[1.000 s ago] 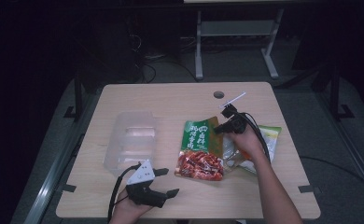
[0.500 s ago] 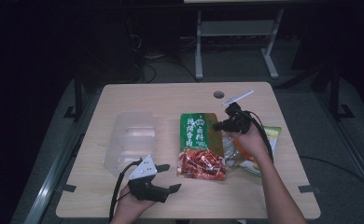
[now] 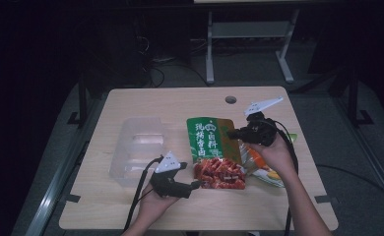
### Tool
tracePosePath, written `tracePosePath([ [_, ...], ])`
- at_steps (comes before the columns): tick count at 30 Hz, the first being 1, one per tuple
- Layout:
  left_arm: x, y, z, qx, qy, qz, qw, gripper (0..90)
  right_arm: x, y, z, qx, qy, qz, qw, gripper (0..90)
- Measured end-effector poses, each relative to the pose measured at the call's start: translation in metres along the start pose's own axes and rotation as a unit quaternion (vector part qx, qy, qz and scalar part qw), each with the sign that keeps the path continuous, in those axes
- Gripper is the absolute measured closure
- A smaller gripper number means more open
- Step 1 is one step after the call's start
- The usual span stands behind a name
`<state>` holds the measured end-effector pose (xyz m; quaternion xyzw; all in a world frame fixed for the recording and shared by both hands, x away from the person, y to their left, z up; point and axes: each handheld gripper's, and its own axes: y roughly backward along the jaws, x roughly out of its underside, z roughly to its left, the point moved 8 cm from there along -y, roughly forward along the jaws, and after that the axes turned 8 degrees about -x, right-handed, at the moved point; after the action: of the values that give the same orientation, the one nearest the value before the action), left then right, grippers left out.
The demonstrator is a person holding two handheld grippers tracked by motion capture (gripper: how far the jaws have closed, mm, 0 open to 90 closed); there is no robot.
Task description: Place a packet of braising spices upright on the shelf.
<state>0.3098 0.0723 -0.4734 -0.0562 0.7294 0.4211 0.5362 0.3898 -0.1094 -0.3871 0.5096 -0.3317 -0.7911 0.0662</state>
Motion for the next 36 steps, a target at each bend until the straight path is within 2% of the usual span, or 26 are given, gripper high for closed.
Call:
tracePosePath([
  [3,-0.002,-0.012,0.004,-0.007,0.02,0.007,0.9997,16.9,0.0,0.005,0.007,-0.003,0.015,-0.006,0.9999,89.5],
  [4,-0.002,-0.012,0.004,-0.007,0.02,0.007,0.9997,16.9,0.0,0.005,0.007,-0.003,0.015,-0.006,0.9999,89.5],
  [5,-0.004,-0.019,0.005,-0.005,0.033,0.008,0.9994,16.9,0.0,0.007,0.01,-0.007,0.02,-0.01,0.9997,89.5],
  [8,-0.004,-0.025,0.008,-0.005,0.04,0.014,0.9991,17.1,0.0,0.009,0.014,-0.011,0.025,-0.014,0.9995,89.5],
  [10,-0.006,-0.03,0.01,0.007,0.052,0.019,0.9985,17.7,0.001,0.01,0.017,-0.012,0.029,-0.016,0.9994,89.5],
  [11,-0.006,-0.035,0.008,0.021,0.065,0.028,0.9973,19.3,0.002,0.011,0.017,-0.012,0.032,-0.018,0.9992,89.5],
  [16,-0.009,-0.044,0.008,0.058,0.085,0.037,0.994,39.3,0.005,0.014,0.023,-0.023,0.035,-0.028,0.9987,89.5],
  [17,-0.01,-0.045,0.008,0.066,0.086,0.034,0.9934,45.0,0.006,0.015,0.023,-0.024,0.036,-0.028,0.9987,89.4],
  [22,-0.013,-0.043,0.005,0.081,0.079,0.026,0.9933,67.4,0.009,0.016,0.024,-0.021,0.037,-0.026,0.9987,89.4],
  [25,-0.013,-0.042,0.003,0.086,0.076,0.024,0.9931,76.1,0.01,0.016,0.022,-0.018,0.035,-0.027,0.9989,89.4],
  [28,-0.014,-0.04,0.001,0.087,0.073,0.02,0.9933,81.2,0.012,0.018,0.02,-0.014,0.032,-0.029,0.999,89.4],
  [31,-0.014,-0.037,-0.001,0.08,0.056,0.019,0.995,83.9,0.015,0.019,0.019,-0.011,0.029,-0.032,0.999,88.7],
  [32,-0.014,-0.037,0.0,0.077,0.046,0.019,0.9958,84.1,0.017,0.019,0.018,-0.006,0.027,-0.029,0.9992,87.4],
  [36,-0.012,-0.035,-0.001,0.07,0.045,0.018,0.9964,85.0,0.03,0.015,0.014,-0.005,0.013,-0.021,0.9997,75.1],
])
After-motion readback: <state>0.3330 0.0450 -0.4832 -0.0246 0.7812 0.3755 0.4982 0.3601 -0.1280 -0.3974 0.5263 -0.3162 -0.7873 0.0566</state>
